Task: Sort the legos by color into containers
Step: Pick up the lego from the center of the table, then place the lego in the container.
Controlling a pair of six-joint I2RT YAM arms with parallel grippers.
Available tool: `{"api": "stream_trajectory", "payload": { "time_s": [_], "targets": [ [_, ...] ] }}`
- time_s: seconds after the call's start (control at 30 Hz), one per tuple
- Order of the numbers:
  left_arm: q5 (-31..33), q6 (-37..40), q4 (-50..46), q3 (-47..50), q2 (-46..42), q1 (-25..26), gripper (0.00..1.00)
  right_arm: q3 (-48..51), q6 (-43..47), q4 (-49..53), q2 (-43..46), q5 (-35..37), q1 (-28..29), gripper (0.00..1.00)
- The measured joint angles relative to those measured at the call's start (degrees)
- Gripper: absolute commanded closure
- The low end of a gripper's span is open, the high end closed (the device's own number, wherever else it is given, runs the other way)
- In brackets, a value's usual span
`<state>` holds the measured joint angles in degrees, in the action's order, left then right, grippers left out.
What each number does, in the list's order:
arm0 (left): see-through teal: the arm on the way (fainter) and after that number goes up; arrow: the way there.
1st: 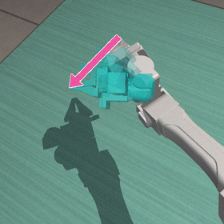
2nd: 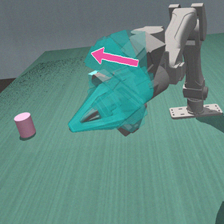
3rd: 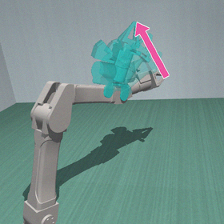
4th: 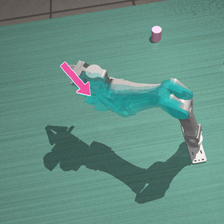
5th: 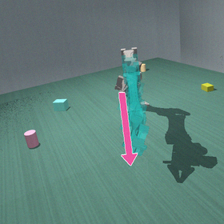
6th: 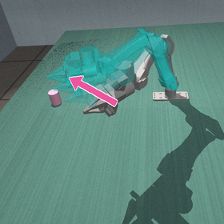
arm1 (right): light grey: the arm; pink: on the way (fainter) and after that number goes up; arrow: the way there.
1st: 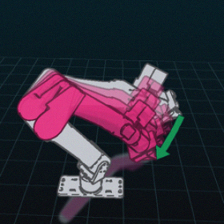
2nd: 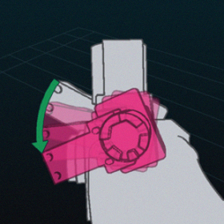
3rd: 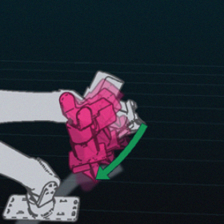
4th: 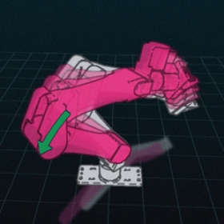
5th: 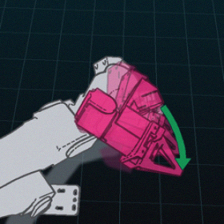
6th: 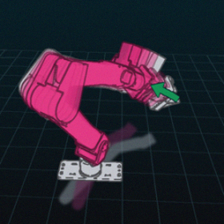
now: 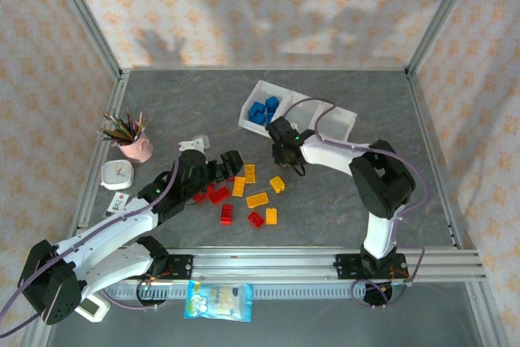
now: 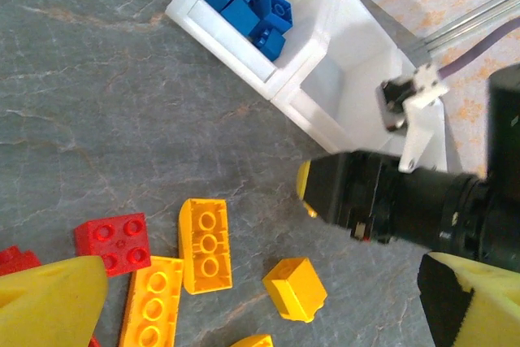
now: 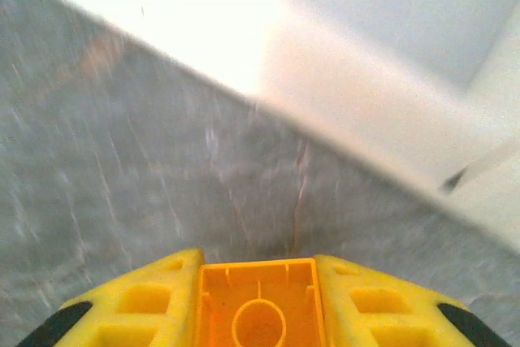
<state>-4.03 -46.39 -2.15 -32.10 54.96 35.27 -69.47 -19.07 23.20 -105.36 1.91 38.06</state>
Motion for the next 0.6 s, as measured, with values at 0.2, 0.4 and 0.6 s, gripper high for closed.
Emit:
{"api": "stream_trajectory", "payload": {
  "time_s": [0.2,0.4,0.6],
  "targets": [
    [0.0,0.7,1.7,-2.8,3.4,0.0,0.01,-9.7,1.8,0.1,0.1,1.9,-3.1,0.68],
    [-0.1,2.0,3.3,-5.9,7.4,0.0,0.01,-19.2,3.0,-0.1,-4.6,4.3,-7.6,0.66],
    [0.0,3.2,4.6,-8.0,9.7,0.0,0.01,-23.9,4.2,0.5,-11.6,5.7,-10.0,0.56]
  ]
}}
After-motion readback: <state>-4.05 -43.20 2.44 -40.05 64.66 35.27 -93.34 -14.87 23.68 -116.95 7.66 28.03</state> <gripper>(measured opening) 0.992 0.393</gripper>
